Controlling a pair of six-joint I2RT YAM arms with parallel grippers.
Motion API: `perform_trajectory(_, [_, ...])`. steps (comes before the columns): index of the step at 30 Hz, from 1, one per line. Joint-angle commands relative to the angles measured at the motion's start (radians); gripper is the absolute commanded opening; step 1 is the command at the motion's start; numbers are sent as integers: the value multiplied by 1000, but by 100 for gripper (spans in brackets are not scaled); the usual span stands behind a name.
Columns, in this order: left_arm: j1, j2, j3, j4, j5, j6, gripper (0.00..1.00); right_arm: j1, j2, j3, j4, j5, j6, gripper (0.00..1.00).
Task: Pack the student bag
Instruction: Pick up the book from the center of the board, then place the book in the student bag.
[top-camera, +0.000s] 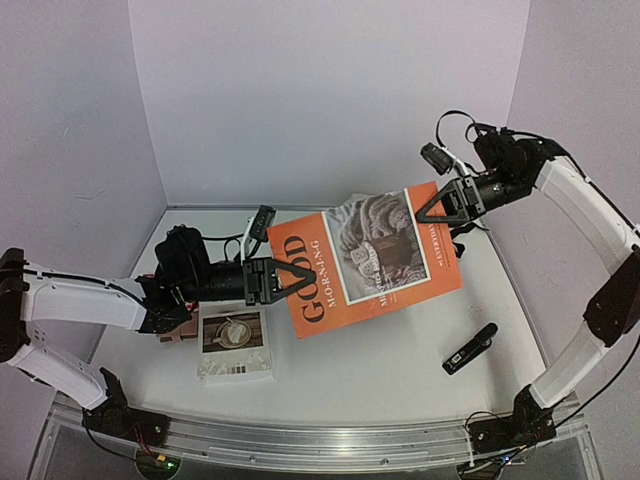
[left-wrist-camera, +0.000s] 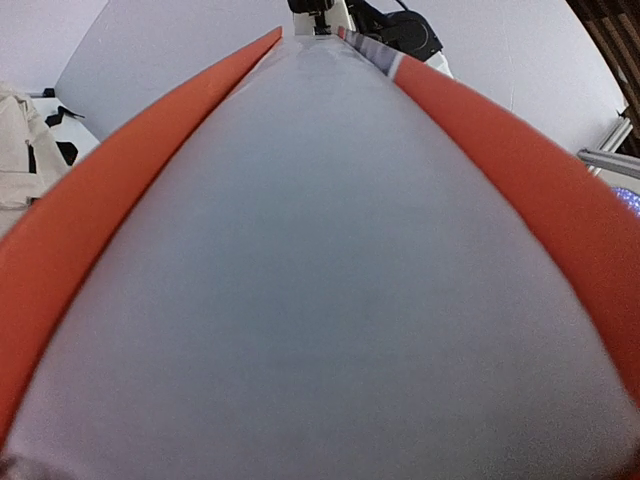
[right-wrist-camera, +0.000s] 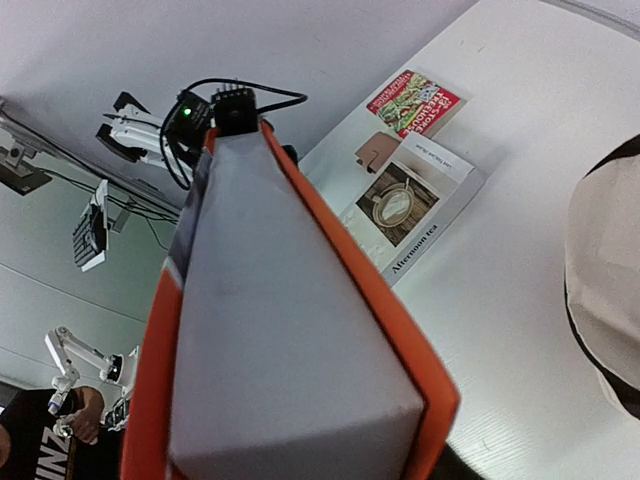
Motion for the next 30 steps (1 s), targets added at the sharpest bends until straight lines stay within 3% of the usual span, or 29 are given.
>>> perform_trajectory(1, [-13,-38,7,18,-53,17,13,25,9,-31,206,129,166,74])
perform_trajectory(5, [-12,-99,27,-150,-226,38,5,23,13,-36,263,241,212,85])
perform_trajectory(13, [-8,-194,25,-359,-550,1,0,22,21,-71,319,419,240,98])
perform_trajectory(18, [-4,-278,0,-471,-744,-53,0,12,31,-60,338,632,212,98])
perform_trajectory(21, [-4,-322,-10,-528,-819,-70,0,30,75,-44,341,781,183,91])
perform_trajectory(26, [-4,-389,-23,-634,-937,-128,0,211,136,-75,369,1043,82,81])
perform_trajectory(30, [-4,-442,-38,-708,-1010,-174,0,301,247,-55,407,1103,34,78])
